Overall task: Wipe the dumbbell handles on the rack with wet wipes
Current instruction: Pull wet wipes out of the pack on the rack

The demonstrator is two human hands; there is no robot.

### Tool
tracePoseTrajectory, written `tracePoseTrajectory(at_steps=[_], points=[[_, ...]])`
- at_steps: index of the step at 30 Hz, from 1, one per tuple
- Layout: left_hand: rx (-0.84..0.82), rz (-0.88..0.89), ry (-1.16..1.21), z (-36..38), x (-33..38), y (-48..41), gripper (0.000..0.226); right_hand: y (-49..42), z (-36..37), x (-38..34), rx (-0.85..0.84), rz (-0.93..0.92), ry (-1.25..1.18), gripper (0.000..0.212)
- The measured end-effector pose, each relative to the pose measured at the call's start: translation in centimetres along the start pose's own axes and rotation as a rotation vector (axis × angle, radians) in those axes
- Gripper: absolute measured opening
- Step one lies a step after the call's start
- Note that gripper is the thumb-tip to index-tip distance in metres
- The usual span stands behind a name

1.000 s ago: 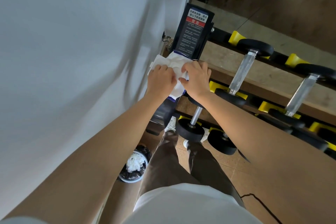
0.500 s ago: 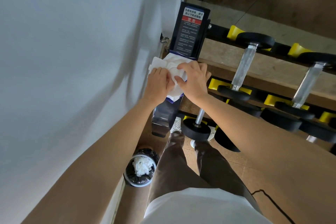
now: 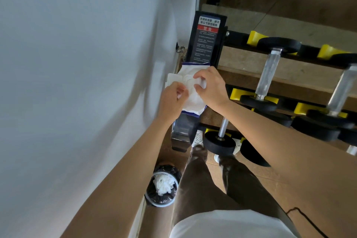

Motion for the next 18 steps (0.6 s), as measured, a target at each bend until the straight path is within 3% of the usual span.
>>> tracePoseTrajectory(at_steps=[7, 12, 18], points=[[0.052, 0.052, -0.14, 0.3, 1.4, -0.3, 0.009, -0.2, -0.5, -0.1, -0.033, -0.032, 0.016, 0.022], [-0.017, -0.194, 0.205, 0.1, 1.2, -0.2, 0.006, -0.2, 0.2, 0.8, -0.061, -0.049, 0.032, 0.026], [-0.024, -0.273, 0.265, -0.3, 0.2, 0.1, 0.005, -0.1, 0.0, 1.1, -0.061, -0.064, 0.023, 0.025]])
Point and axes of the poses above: each hand's wrist, its own y-axis away from the middle knuckle, its own z-axis out of the palm, x = y × z, the point moved 3 cm from there along -y, towards the middle knuckle, and after that the axes turned 2 degrees about y, right-handed, at the moved point
